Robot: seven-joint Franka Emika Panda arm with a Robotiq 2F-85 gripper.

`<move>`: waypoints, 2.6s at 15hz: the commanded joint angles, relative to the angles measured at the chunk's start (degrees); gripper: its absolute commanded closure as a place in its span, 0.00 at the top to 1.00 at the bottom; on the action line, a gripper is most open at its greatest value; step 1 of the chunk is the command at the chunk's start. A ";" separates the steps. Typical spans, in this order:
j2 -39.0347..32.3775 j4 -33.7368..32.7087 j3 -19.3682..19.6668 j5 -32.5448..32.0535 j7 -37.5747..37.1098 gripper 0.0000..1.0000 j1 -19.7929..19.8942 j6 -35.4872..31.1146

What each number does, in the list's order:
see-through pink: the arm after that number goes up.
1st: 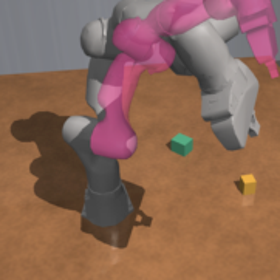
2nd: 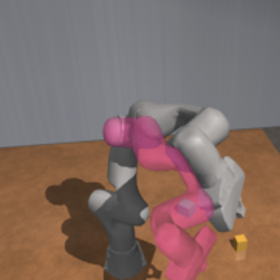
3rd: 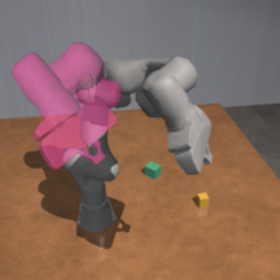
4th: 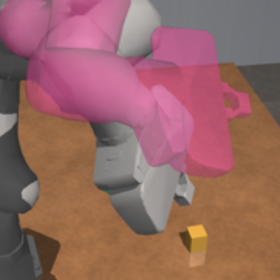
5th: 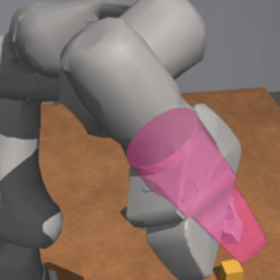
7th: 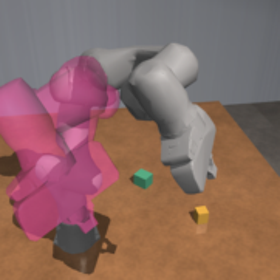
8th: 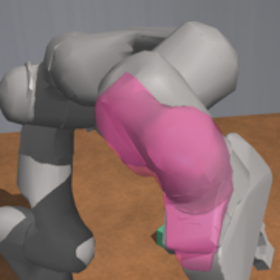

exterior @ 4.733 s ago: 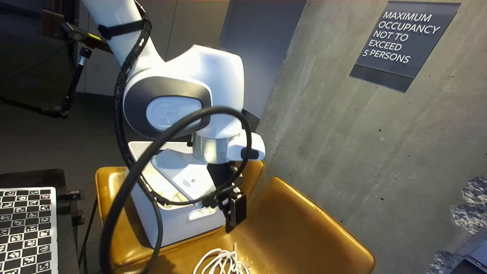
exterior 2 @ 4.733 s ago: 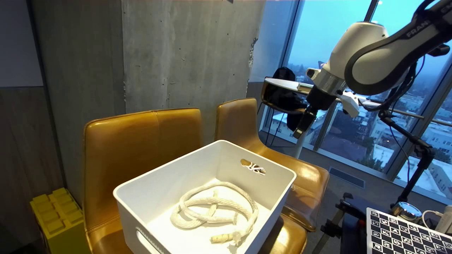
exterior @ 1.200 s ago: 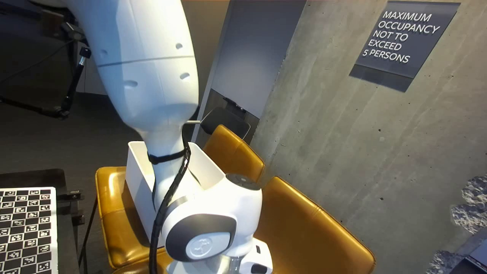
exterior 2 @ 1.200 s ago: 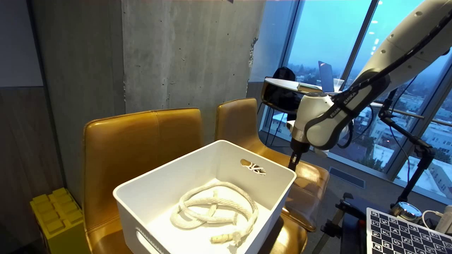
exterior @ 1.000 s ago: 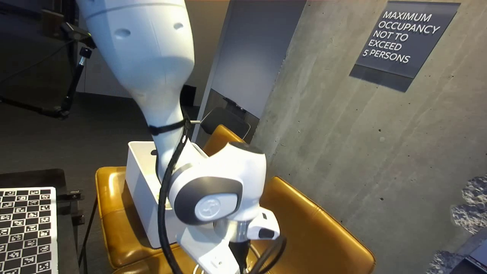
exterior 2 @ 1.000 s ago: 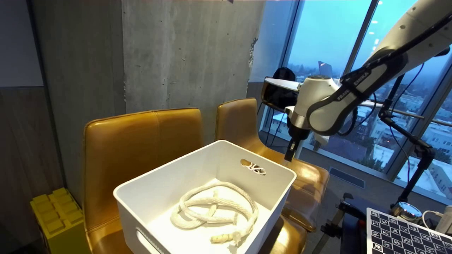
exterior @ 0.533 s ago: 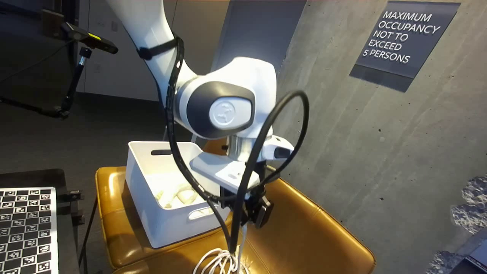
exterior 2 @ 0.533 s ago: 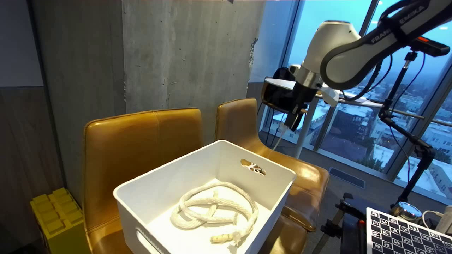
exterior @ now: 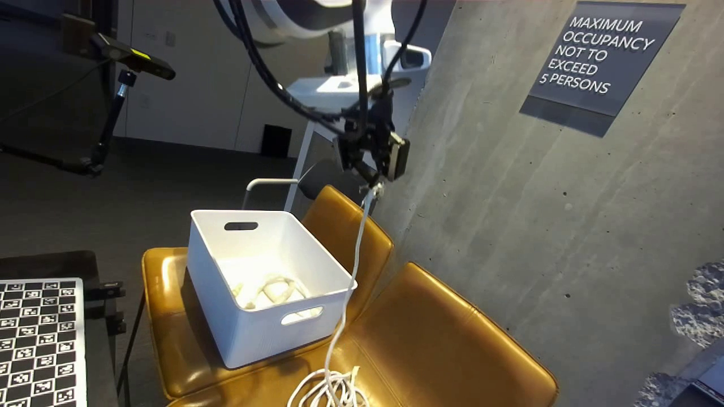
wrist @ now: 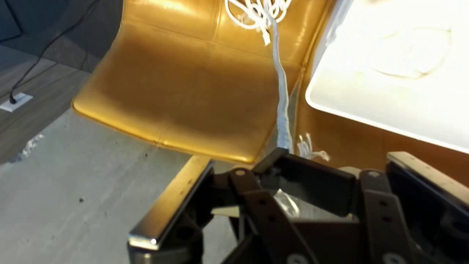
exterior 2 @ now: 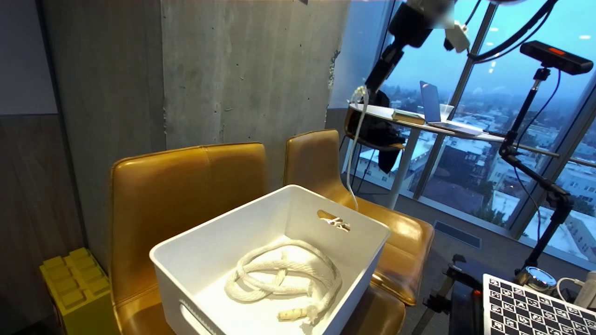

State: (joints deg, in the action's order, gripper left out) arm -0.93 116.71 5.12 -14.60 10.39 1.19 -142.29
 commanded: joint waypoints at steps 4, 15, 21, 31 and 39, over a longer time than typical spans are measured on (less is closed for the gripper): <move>7.48 -9.15 -8.75 -2.00 -8.14 0.00 -4.76 12.16; 6.86 -16.53 -19.08 -7.90 -16.57 0.00 -10.29 19.12; 6.20 -9.00 -16.55 -7.30 -15.09 0.00 -8.72 15.65; 0.49 2.80 -11.60 -7.63 -14.21 0.00 -6.16 8.77; -4.01 1.97 -9.74 -7.04 -13.86 0.54 -5.39 5.74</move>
State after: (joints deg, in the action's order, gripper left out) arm -3.91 118.79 -6.12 -21.48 -4.22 -4.69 -134.51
